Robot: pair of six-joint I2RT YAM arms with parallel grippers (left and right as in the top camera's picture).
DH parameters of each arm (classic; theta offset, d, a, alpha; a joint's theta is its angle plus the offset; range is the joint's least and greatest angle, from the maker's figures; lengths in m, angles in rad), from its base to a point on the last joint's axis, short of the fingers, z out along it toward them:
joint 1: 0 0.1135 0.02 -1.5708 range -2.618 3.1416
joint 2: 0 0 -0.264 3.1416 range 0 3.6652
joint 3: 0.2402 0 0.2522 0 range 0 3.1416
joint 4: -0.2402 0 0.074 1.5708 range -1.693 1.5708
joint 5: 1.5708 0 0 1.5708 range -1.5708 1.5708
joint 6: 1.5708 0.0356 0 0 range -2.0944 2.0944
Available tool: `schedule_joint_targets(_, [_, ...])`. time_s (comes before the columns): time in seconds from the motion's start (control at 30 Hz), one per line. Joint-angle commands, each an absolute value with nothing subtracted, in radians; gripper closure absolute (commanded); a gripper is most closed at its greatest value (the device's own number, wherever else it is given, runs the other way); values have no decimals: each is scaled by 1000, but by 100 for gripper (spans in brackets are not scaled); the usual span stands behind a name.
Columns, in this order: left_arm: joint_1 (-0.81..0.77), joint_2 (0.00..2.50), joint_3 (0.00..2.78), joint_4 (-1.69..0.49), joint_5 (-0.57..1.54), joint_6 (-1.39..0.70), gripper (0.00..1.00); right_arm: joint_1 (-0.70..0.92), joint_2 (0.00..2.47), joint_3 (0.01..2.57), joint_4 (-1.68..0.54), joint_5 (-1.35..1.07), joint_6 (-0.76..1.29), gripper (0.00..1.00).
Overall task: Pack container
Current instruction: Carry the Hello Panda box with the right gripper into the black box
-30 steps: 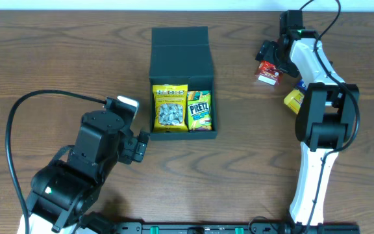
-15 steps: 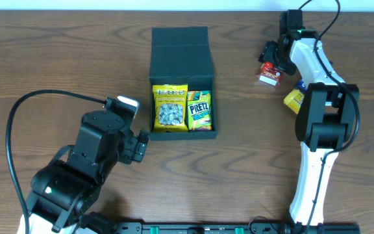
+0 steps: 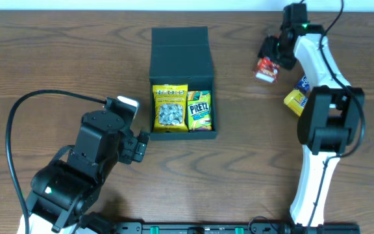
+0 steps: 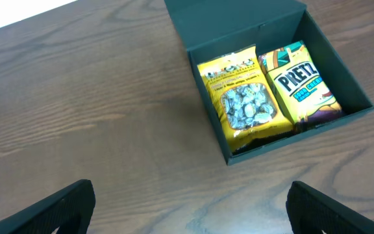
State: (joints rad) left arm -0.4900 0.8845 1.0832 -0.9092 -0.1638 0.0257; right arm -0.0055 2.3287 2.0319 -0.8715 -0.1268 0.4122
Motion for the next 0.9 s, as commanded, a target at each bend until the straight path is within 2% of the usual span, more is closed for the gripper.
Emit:
schedule_joint_targets(0.0, [-490, 882, 1090, -910, -164, 19, 5, 21, 2193, 2075, -872, -276, 387, 34])
schedule_joint_targets(0.23, [-490, 882, 1090, -910, -164, 19, 5, 88, 2104, 2075, -915, -455, 379, 35])
schedule_joint_targets(0.4, [-490, 882, 1090, -910, -164, 19, 5, 192, 2093, 2075, -996, -504, 334, 35])
schedule_joint_targets(0.63, [-490, 882, 1090, -910, -164, 19, 5, 368, 2094, 2073, -1087, -364, 307, 35])
schedule_joint_targets(0.87, [-490, 882, 1090, -910, -164, 19, 5, 477, 2126, 2072, -1210, -224, 356, 37])
